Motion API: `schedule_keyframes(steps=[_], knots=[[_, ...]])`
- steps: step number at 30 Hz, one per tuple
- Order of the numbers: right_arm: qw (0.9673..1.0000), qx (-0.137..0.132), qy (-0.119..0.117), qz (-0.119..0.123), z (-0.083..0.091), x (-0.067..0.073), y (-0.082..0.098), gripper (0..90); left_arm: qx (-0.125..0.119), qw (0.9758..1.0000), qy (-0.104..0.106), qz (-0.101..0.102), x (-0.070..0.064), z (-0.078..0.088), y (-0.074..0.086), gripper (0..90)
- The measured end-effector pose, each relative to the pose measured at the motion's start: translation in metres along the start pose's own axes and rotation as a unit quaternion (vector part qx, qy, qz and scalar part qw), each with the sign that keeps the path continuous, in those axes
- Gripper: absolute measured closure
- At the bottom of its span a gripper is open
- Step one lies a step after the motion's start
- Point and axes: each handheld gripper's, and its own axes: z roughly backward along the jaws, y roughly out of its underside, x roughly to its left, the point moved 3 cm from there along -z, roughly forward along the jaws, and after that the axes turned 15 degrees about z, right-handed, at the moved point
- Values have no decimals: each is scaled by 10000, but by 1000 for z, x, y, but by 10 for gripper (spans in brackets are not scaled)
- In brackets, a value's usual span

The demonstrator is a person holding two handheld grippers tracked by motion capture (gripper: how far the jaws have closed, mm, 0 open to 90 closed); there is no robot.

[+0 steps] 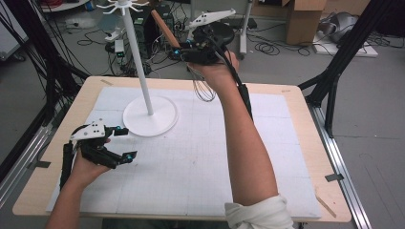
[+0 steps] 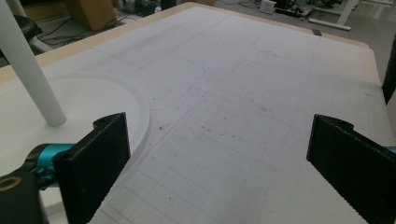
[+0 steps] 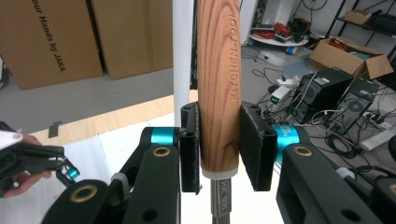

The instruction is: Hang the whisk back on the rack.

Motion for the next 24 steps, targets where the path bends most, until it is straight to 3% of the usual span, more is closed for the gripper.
schedule_keyframes(steps=[24], knots=[[9998, -155, 32, 72, -4, 5, -17, 709, -13, 10000, 8, 18, 0, 0, 0, 67]])
